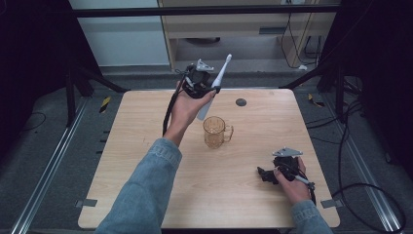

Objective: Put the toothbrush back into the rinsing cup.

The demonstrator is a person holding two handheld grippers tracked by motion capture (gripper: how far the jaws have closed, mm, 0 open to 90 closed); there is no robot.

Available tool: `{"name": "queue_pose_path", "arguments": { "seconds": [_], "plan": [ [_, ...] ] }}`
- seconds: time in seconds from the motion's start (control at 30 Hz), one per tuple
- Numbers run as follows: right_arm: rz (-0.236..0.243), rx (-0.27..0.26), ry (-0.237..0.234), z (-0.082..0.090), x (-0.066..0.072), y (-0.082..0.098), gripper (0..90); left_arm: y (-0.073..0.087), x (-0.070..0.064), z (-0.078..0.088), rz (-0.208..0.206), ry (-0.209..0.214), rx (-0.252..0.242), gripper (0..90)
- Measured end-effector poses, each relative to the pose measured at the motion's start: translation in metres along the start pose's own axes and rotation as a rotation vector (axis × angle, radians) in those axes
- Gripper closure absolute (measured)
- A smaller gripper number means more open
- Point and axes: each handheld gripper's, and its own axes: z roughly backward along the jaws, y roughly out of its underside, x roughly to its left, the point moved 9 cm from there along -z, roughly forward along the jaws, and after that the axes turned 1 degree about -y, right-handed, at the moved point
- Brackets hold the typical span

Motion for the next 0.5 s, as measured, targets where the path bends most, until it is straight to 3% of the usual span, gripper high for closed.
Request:
{"name": "queue_pose_path", "arguments": {
  "seconds": [0.4, 0.5],
  "plan": [
    [-0.002, -0.001, 0.001, 0.000, 0.000, 0.000, 0.3, 0.000, -0.006, -0.017, 0.014, 0.021, -0.017, 66.9],
    [-0.002, -0.001, 0.001, 0.000, 0.000, 0.000, 0.3, 0.001, -0.010, -0.022, 0.000, 0.027, -0.011, 66.9]
  ]
}}
